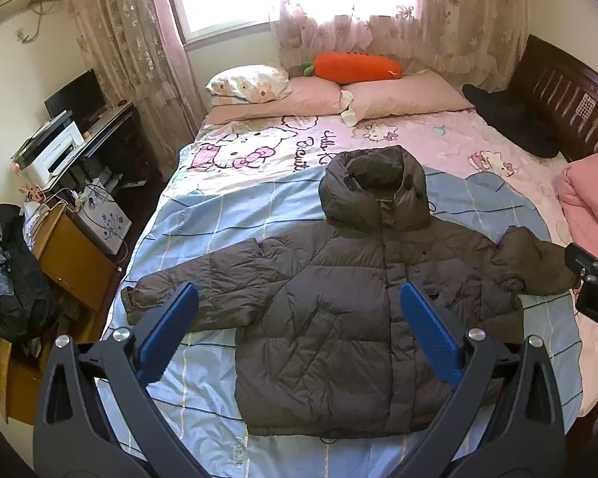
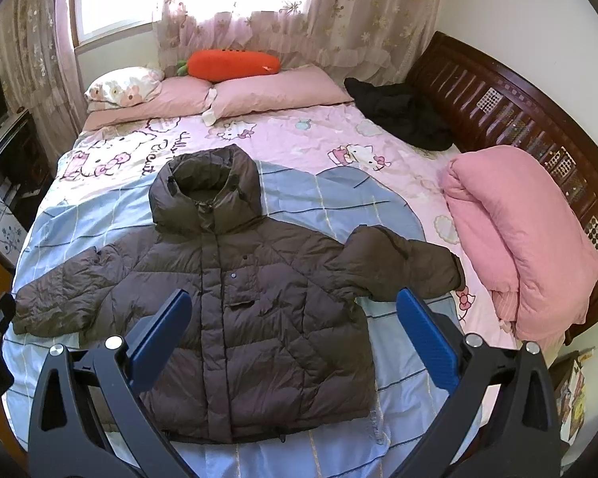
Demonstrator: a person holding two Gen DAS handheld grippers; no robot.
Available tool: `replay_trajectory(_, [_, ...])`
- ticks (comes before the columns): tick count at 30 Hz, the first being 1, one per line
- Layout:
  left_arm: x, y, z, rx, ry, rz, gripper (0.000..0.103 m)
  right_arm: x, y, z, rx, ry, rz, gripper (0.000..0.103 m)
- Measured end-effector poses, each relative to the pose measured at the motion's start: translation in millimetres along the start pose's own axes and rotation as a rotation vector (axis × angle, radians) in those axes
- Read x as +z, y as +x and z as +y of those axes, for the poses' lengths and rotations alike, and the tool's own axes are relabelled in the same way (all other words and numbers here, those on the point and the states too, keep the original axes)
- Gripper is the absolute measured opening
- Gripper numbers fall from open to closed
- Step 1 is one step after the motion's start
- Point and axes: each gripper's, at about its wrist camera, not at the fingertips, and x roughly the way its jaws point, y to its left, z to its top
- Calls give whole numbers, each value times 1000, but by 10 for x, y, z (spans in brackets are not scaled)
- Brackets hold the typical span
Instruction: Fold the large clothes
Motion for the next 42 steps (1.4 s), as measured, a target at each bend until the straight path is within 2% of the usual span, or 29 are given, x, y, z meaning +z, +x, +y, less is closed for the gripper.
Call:
replay_trajectory(16, [-26, -10, 19, 0, -7, 4, 101, 44, -27, -30, -39, -8, -11, 102])
replay_trajectory(25, [-13, 90, 53, 3, 3, 35, 101, 48, 53, 7, -33, -15, 4, 102])
replay_trajectory(42, [19, 158, -30, -4, 18, 39, 101, 83, 122, -26, -40, 2, 17, 102])
